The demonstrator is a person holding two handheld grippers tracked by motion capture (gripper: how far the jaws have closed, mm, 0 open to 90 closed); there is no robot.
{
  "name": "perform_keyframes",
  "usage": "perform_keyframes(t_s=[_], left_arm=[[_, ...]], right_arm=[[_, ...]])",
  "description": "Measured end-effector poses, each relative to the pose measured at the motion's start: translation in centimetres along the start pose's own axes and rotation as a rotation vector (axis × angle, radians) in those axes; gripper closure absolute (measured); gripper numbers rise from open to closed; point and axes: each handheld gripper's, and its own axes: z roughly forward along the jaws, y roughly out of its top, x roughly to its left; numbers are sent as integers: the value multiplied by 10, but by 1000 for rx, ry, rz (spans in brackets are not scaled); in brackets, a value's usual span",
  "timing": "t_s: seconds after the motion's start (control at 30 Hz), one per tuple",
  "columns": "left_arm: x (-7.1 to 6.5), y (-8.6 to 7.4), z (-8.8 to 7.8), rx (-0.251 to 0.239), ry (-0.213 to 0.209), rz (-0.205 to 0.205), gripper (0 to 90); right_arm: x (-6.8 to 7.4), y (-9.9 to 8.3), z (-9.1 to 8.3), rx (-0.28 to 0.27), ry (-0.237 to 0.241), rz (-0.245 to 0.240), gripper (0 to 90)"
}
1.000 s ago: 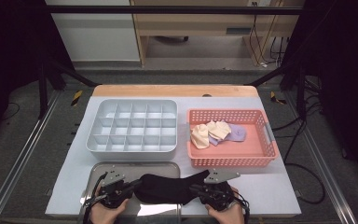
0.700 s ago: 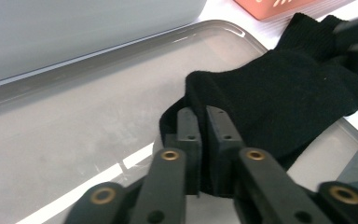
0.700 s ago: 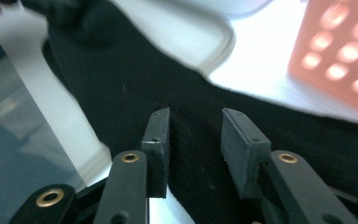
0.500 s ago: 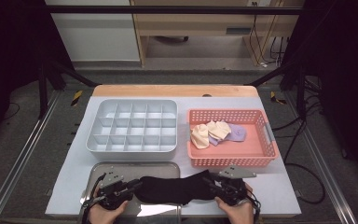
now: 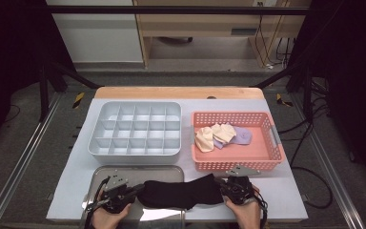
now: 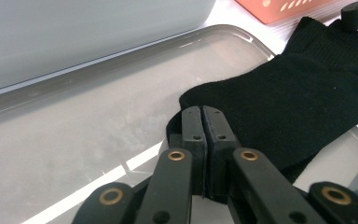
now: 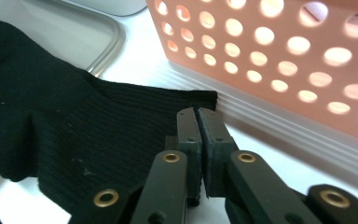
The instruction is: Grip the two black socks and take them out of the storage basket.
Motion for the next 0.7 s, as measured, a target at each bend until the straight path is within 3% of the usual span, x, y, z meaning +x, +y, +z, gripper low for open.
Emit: perform_keyframes(t_s=[0.17,0.27,0.43,0.7], left_arm=[[-3,2,-7,-22,-24,5,882],[-6,0,-10,-18,-31,12,882],[-6,-1,-9,-6,-26,15,883],[-4,0,-13,-36,-8,15,883]], right_arm=[[7,9,-3,-106,-7,-59,889],[6,10,6,-100,-24,-78,885],[3,8,13,-85,-25,-60,884],[0,10,9,-172,4,-37,886]])
